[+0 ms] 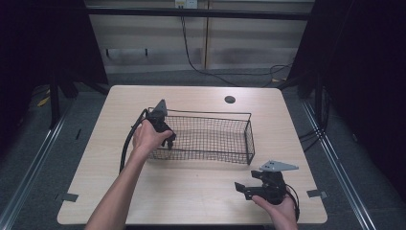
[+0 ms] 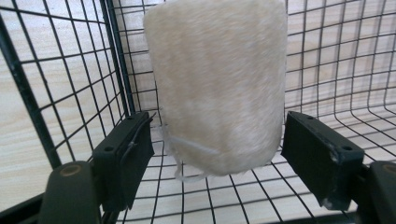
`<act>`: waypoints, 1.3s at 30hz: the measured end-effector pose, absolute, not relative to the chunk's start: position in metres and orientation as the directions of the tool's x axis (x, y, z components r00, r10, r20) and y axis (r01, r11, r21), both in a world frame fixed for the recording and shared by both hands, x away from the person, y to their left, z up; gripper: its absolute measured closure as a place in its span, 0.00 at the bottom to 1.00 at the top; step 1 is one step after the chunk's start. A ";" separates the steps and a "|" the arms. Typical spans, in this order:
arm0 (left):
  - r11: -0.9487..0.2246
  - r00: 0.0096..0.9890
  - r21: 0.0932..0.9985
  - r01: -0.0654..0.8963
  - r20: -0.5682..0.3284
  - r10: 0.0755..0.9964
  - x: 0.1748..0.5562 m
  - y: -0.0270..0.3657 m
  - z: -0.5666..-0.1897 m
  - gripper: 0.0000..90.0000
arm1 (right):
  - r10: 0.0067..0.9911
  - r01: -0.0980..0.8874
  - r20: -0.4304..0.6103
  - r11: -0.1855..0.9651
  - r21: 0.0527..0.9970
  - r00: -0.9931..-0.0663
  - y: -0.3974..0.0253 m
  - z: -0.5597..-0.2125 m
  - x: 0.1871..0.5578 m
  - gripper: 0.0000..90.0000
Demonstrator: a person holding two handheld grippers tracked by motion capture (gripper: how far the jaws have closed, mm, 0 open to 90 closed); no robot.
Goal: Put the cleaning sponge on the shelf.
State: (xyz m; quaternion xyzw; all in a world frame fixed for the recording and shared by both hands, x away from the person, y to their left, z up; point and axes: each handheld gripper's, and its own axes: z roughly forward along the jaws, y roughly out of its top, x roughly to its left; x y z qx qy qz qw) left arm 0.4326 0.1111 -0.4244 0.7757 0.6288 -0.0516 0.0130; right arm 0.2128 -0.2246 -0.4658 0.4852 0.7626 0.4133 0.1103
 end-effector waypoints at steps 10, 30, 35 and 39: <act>-0.216 0.212 -0.020 0.976 -0.119 0.970 0.430 0.116 -0.416 0.27 | 0.832 0.649 0.232 0.188 0.737 -0.505 -0.224 -0.466 0.213 0.19; -0.233 0.234 0.024 0.972 -0.166 0.958 0.426 0.126 -0.401 0.24 | 0.830 0.650 0.233 0.190 0.736 -0.506 -0.224 -0.466 0.214 0.19; -0.240 0.243 0.041 0.970 -0.167 0.955 0.425 0.128 -0.395 0.23 | 0.830 0.650 0.233 0.191 0.735 -0.507 -0.224 -0.467 0.214 0.19; -0.256 0.263 0.062 0.965 -0.174 0.949 0.422 0.127 -0.388 0.23 | 0.831 0.653 0.234 0.190 0.733 -0.505 -0.224 -0.467 0.214 0.19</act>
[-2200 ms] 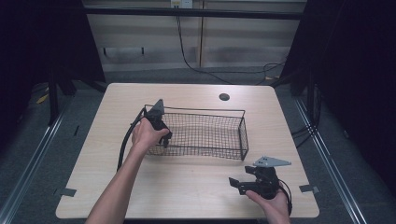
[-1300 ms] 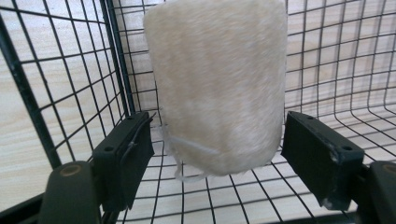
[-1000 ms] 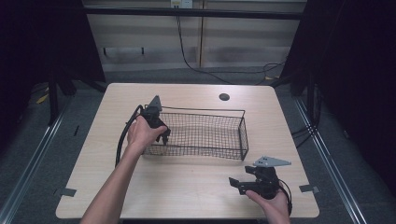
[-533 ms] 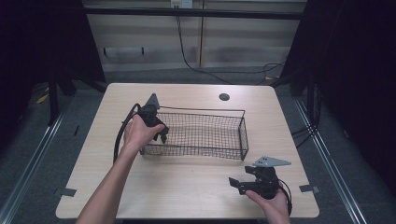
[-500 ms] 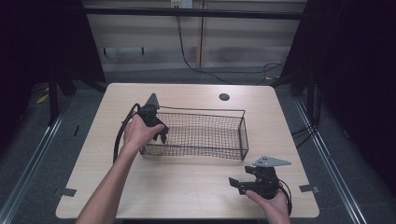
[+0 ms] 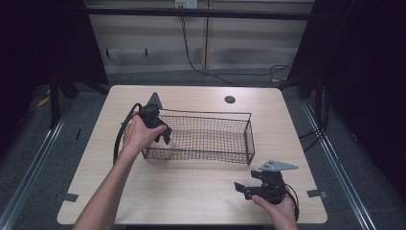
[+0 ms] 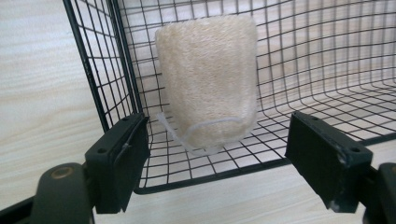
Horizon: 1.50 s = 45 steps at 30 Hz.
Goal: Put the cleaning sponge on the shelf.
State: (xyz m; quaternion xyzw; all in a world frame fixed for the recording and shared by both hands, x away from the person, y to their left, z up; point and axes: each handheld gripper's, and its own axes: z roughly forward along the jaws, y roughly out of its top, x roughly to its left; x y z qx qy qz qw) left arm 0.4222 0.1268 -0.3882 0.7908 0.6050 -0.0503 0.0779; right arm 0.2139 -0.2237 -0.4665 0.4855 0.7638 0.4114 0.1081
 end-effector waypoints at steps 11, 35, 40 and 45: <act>-0.365 0.394 0.159 0.917 -0.232 0.889 0.412 0.133 -0.372 0.20 | 0.831 0.652 0.234 0.190 0.734 -0.505 -0.224 -0.466 0.214 0.19; -0.478 0.634 0.462 0.747 -0.281 0.721 0.377 0.160 -0.352 0.20 | 0.834 0.651 0.228 0.190 0.735 -0.502 -0.224 -0.467 0.214 0.19; -0.442 0.647 0.537 0.718 -0.281 0.709 0.374 0.171 -0.356 0.20 | 0.834 0.651 0.229 0.190 0.735 -0.502 -0.224 -0.467 0.214 0.19; -0.406 0.636 0.573 0.712 -0.282 0.719 0.369 0.183 -0.360 0.19 | 0.836 0.653 0.230 0.188 0.734 -0.499 -0.224 -0.467 0.214 0.19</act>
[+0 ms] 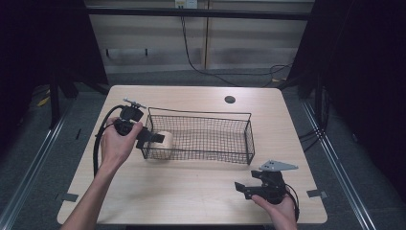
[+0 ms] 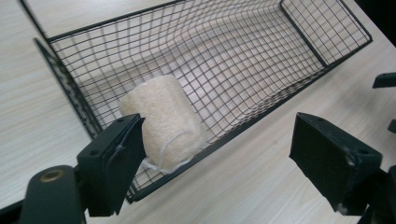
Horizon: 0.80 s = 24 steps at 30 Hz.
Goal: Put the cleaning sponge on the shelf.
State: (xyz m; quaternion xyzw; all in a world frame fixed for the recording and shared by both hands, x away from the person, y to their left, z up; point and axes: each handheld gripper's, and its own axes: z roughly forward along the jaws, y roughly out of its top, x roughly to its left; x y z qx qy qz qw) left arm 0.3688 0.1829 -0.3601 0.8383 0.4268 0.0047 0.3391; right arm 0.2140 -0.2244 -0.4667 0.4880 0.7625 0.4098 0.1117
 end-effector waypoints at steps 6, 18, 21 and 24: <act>-0.415 0.654 0.588 0.694 -0.274 0.705 0.358 0.192 -0.358 0.19 | 0.836 0.652 0.230 0.187 0.735 -0.499 -0.224 -0.467 0.214 0.19; -0.390 0.666 0.639 0.663 -0.267 0.696 0.331 0.218 -0.359 0.20 | 0.838 0.655 0.233 0.181 0.734 -0.493 -0.224 -0.467 0.214 0.19; -0.381 0.664 0.647 0.660 -0.266 0.699 0.324 0.227 -0.364 0.21 | 0.839 0.656 0.235 0.179 0.733 -0.491 -0.225 -0.467 0.214 0.19; -0.356 0.646 0.652 0.669 -0.274 0.712 0.317 0.236 -0.369 0.21 | 0.838 0.655 0.233 0.182 0.733 -0.493 -0.224 -0.468 0.215 0.19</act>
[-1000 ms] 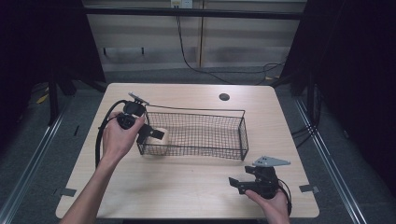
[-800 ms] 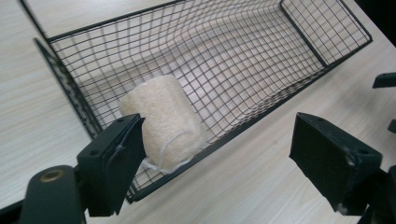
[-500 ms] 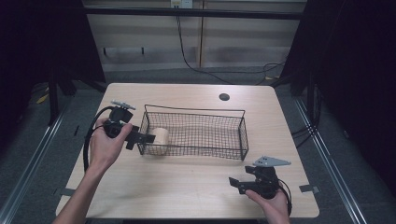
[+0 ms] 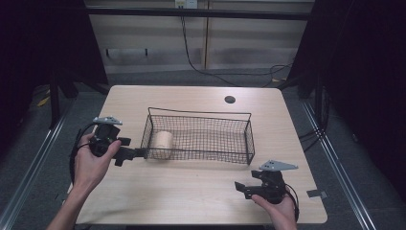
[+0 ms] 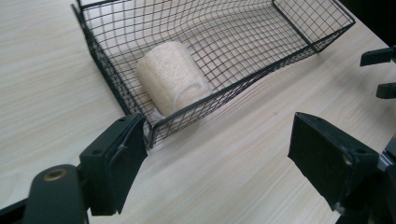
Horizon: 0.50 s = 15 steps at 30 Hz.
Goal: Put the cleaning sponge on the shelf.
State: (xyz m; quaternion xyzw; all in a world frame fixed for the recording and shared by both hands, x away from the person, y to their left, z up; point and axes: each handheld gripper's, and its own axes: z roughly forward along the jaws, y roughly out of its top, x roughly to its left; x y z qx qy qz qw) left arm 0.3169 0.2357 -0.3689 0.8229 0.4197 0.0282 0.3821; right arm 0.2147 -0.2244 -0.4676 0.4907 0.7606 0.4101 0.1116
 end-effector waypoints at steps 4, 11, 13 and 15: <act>-0.315 0.597 0.625 0.715 -0.310 0.740 0.307 0.246 -0.379 0.21 | 0.839 0.658 0.236 0.179 0.732 -0.490 -0.225 -0.467 0.214 0.19; -0.300 0.572 0.601 0.741 -0.331 0.750 0.287 0.255 -0.395 0.21 | 0.841 0.660 0.235 0.177 0.730 -0.487 -0.225 -0.468 0.215 0.19; -0.314 0.581 0.598 0.737 -0.324 0.747 0.282 0.257 -0.400 0.21 | 0.841 0.658 0.232 0.180 0.731 -0.488 -0.225 -0.468 0.215 0.19; -0.310 0.576 0.601 0.736 -0.318 0.753 0.276 0.259 -0.405 0.21 | 0.841 0.658 0.232 0.180 0.731 -0.488 -0.225 -0.467 0.214 0.19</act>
